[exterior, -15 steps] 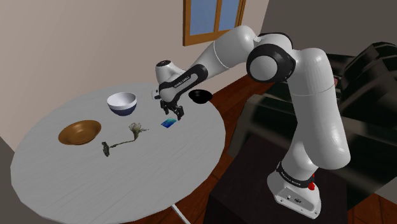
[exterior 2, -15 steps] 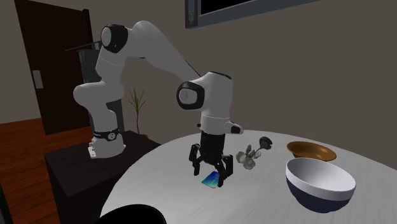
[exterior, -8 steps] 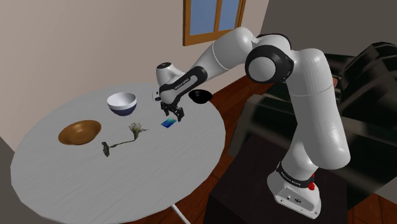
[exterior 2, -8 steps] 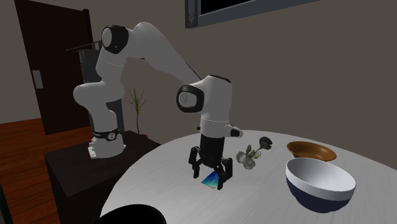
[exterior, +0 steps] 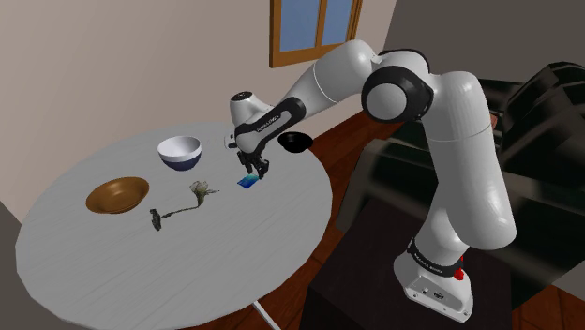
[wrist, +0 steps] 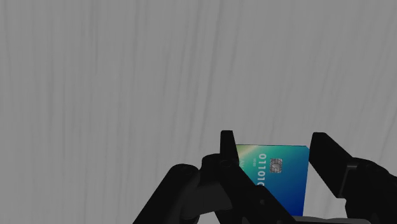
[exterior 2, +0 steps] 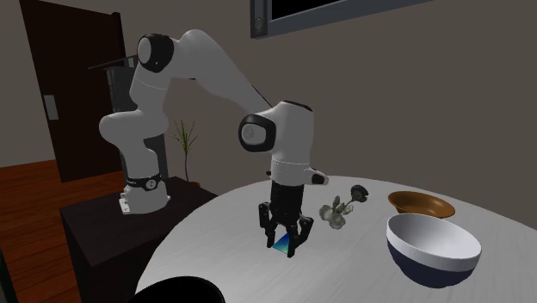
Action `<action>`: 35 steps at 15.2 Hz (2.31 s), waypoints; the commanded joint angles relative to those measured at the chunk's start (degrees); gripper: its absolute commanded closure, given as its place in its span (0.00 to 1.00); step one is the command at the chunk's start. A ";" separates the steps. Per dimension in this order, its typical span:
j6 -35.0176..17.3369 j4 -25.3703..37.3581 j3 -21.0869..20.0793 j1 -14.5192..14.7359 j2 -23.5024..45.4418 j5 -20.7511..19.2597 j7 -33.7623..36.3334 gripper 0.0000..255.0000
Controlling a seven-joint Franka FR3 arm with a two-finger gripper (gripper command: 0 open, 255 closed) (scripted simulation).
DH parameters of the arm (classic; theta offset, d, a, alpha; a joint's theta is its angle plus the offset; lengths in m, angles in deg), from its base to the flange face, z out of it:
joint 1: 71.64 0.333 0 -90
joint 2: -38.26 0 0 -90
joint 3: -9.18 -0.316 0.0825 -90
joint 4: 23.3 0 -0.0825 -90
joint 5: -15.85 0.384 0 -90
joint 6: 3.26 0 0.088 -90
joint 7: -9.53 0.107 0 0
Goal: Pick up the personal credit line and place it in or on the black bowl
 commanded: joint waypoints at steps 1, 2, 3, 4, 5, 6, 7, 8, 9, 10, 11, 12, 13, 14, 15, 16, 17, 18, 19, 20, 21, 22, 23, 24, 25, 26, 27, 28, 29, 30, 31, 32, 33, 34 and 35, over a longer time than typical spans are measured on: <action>0.03 -0.07 -0.01 0.00 0.07 0.00 0.00 1.00; -0.02 -0.10 0.00 -0.03 0.09 0.01 -0.02 1.00; 0.05 0.03 -0.01 -0.01 0.14 0.02 0.01 1.00; 0.59 0.08 0.04 0.04 -0.35 -0.04 -0.02 1.00; 1.14 0.15 0.09 0.08 -0.84 -0.10 -0.06 1.00; 1.70 0.23 0.14 0.13 -1.32 -0.16 -0.09 1.00; 2.26 0.33 0.18 0.17 -1.79 -0.22 -0.12 1.00; 2.84 0.47 0.23 0.21 -2.24 -0.28 -0.16 1.00; 3.41 0.60 0.27 0.26 -2.69 -0.33 -0.19 1.00; 3.98 0.74 0.32 0.30 -3.13 -0.39 -0.22 1.00; 4.57 0.89 0.36 0.33 -3.57 -0.44 -0.26 1.00; 5.15 1.06 0.40 0.37 -3.99 -0.50 -0.30 1.00; 5.74 1.24 0.44 0.41 -4.41 -0.55 -0.33 1.00; 6.34 1.43 0.48 0.44 -4.82 -0.60 -0.37 1.00; 6.94 1.63 0.51 0.48 -5.22 -0.66 -0.41 1.00; 7.54 1.85 0.55 0.51 -5.61 -0.70 -0.45 1.00; 8.15 2.09 0.59 0.54 -6.00 -0.75 -0.49 1.00; 8.76 2.33 0.62 0.58 -6.37 -0.80 -0.53 1.00; 9.38 2.59 0.65 0.61 -6.74 -0.85 -0.57 1.00; 10.00 2.86 0.68 0.63 -7.09 -0.89 -0.61 1.00; 10.62 3.15 0.71 0.66 -7.44 -0.94 -0.65 1.00; 11.25 3.45 0.74 0.69 -7.77 -0.98 -0.70 1.00; 11.89 3.77 0.77 0.71 -8.10 -1.02 -0.74 1.00; 12.52 4.09 0.79 0.74 -8.42 -1.06 -0.79 1.00; 13.17 4.43 0.82 0.76 -8.72 -1.10 -0.84 1.00; 13.55 4.63 0.84 0.77 -8.92 -1.12 -0.87 1.00; 13.30 4.34 1.18 -0.05 -9.11 -1.05 -2.04 1.00; 13.07 4.10 1.52 -0.88 -9.26 -0.97 -3.23 1.00; 12.86 3.94 1.86 -1.72 -9.37 -0.87 -4.42 1.00; 12.67 3.84 2.20 -2.57 -9.43 -0.76 -5.63 1.00; 12.51 3.82 2.53 -3.43 -9.44 -0.63 -6.85 1.00; 12.37 3.87 2.86 -4.30 -9.41 -0.49 -8.08 1.00; 12.26 3.99 3.19 -5.17 -9.32 -0.33 -9.32 1.00; 12.17 4.19 3.49 -6.07 -9.19 -0.15 -10.56 1.00; 12.11 4.45 3.80 -6.97 -9.00 0.04 -11.81 1.00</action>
